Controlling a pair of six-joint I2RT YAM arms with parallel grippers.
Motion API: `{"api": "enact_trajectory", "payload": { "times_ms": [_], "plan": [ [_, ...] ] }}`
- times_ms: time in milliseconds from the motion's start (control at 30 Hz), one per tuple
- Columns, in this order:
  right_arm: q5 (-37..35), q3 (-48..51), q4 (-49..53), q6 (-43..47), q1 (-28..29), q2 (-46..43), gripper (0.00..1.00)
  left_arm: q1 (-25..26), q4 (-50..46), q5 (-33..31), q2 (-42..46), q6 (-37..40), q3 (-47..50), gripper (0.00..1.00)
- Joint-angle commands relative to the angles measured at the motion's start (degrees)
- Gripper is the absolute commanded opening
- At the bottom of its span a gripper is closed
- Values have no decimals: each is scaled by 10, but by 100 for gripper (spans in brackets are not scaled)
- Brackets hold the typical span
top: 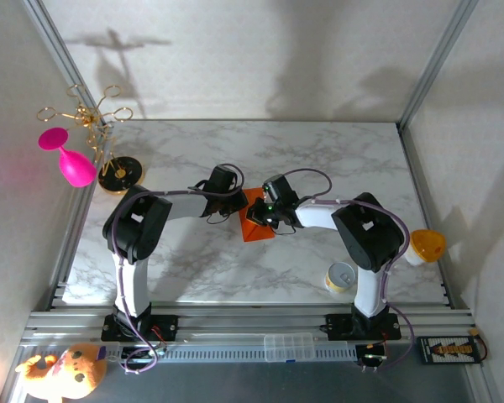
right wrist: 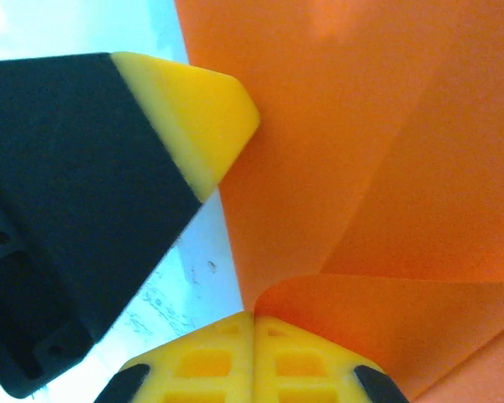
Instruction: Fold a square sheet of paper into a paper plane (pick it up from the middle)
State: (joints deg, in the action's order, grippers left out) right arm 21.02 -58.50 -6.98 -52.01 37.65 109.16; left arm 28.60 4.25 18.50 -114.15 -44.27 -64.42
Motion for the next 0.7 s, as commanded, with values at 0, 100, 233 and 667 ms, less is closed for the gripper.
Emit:
{"api": "enact_trajectory", "payload": {
  "times_ms": [0,100,233,667],
  "plan": [
    [-3,-18,6,7,6,16,0,-2,-20,11,22,12,-1,12],
    [-4,-29,22,14,5,24,0,-4,-19,-3,36,14,-4,14],
    [-8,-30,28,15,6,26,0,-11,-17,-23,46,11,0,15],
    [-31,-17,34,5,6,10,0,-17,-19,-22,15,-1,6,12]
  ]
}}
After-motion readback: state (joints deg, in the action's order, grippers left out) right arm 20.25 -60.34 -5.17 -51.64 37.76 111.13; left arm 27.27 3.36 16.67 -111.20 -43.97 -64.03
